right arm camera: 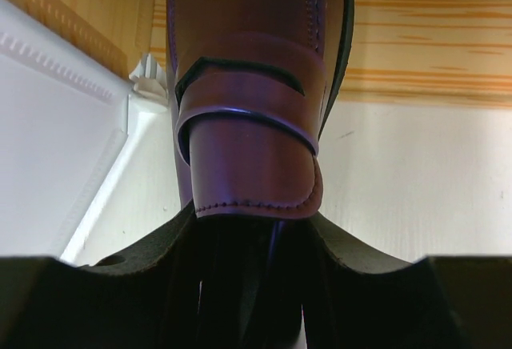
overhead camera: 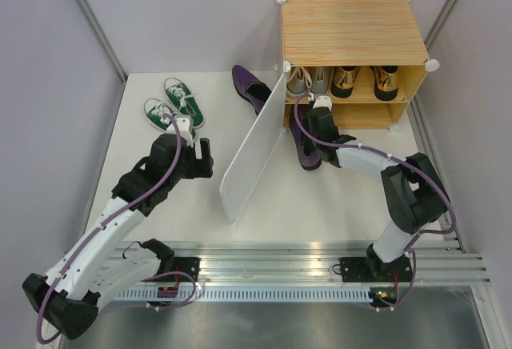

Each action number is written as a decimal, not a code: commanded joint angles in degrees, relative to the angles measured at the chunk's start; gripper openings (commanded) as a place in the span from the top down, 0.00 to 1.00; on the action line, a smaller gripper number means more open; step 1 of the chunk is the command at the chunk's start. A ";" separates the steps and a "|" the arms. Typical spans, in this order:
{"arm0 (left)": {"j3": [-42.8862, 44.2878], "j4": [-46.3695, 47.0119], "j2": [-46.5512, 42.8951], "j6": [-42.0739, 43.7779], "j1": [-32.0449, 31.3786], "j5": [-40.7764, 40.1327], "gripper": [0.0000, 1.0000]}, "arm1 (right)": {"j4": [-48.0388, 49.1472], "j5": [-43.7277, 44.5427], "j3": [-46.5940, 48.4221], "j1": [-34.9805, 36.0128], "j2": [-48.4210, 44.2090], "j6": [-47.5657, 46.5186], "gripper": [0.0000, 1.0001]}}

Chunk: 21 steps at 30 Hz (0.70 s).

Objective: Place and organize the shoes in the shoe cabinet

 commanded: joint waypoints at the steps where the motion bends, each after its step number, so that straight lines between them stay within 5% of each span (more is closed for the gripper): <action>1: -0.15 2.36 -0.16 2.09 0.05 0.75 0.08 | 8.95 -1.15 5.40 -0.27 0.03 -0.78 0.99; 6: -0.15 2.36 -0.07 2.17 0.05 1.01 0.08 | 8.52 -1.94 8.21 -0.27 2.84 -0.78 0.95; 11: -0.15 2.36 0.28 2.17 0.05 1.45 0.08 | 7.90 -1.68 8.40 -0.35 3.46 -0.60 0.46; 21: -0.24 2.36 0.36 2.26 0.05 1.62 0.08 | 7.81 -2.03 6.29 -0.70 3.29 0.54 0.21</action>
